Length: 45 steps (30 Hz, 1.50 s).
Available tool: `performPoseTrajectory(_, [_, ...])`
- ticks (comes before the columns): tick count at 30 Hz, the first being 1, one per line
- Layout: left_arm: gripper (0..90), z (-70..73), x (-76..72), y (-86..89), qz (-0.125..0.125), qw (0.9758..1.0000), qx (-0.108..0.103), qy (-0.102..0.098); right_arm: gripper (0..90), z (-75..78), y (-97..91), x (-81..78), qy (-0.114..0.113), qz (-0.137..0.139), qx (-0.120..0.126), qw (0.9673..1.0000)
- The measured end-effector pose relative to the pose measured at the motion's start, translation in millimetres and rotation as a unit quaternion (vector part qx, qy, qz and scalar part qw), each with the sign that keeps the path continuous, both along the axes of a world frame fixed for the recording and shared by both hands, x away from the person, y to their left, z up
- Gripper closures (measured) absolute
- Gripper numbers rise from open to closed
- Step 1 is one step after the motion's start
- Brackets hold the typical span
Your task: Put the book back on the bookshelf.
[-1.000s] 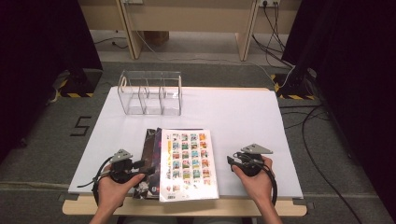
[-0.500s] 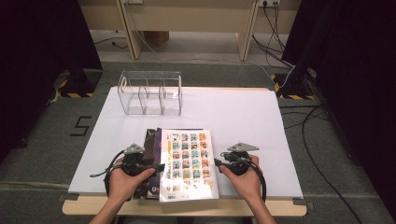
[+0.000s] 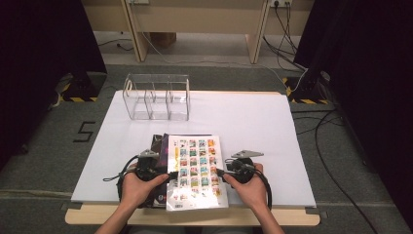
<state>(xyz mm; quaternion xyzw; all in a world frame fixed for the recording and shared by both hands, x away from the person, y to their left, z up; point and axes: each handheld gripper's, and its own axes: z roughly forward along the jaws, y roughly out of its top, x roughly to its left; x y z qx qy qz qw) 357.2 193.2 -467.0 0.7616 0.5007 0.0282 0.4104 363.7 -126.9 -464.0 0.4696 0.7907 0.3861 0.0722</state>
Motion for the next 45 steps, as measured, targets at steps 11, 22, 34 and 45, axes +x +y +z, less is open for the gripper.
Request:
performPoseTrajectory(11, [34.6,-0.2,-10.3,-2.5,0.033,0.9986,-0.035,0.023,48.0,-3.5,4.2,-0.4,0.029,0.003,0.031,0.9991])
performPoseTrajectory(22, [43.3,7.7,-10.8,-0.1,0.063,0.9953,-0.064,0.035,46.5,-5.3,5.4,-1.9,0.026,-0.002,0.030,0.9992])
performPoseTrajectory(34, [46.6,6.4,-17.4,-0.7,0.062,0.9898,-0.124,0.035,46.6,-6.5,5.5,-3.5,0.025,-0.010,0.036,0.9990])
performPoseTrajectory(45, [56.6,-9.9,-11.2,-15.3,0.035,0.9808,-0.161,0.104,46.6,-5.8,6.0,-3.1,0.025,-0.009,0.032,0.9991])
